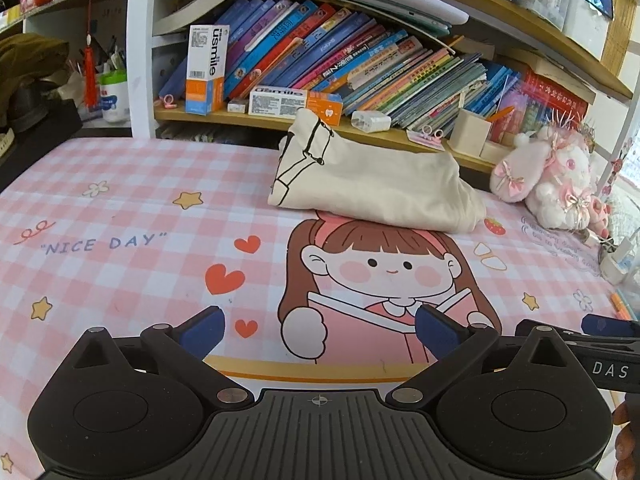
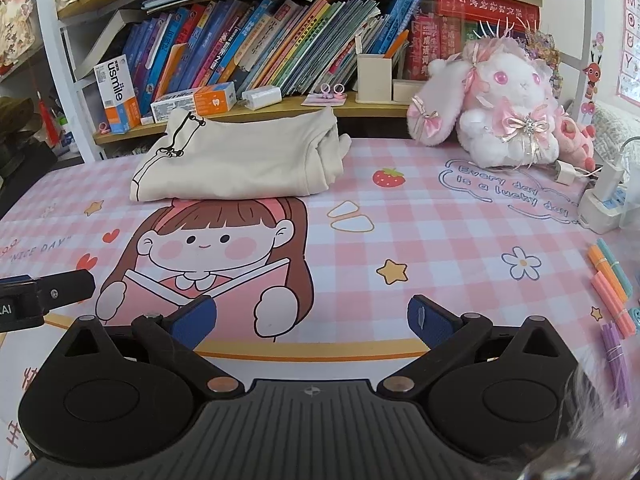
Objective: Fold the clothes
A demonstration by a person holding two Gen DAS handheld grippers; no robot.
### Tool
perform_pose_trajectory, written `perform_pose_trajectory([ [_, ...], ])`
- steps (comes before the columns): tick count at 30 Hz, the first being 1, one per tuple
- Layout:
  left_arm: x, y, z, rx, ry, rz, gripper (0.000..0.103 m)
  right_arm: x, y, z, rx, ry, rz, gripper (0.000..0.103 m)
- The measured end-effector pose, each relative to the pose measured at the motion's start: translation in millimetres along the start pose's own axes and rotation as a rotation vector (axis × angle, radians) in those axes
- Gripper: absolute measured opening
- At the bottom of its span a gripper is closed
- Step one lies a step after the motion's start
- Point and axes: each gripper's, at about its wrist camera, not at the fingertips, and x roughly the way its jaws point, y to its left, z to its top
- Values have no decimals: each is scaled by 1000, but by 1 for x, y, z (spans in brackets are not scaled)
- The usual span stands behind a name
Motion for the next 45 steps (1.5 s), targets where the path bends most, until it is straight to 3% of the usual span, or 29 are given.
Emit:
perform_pose_trajectory([
  [45, 7, 6, 2, -8, 38, -13, 102, 6, 8, 0, 0, 15, -4, 103],
])
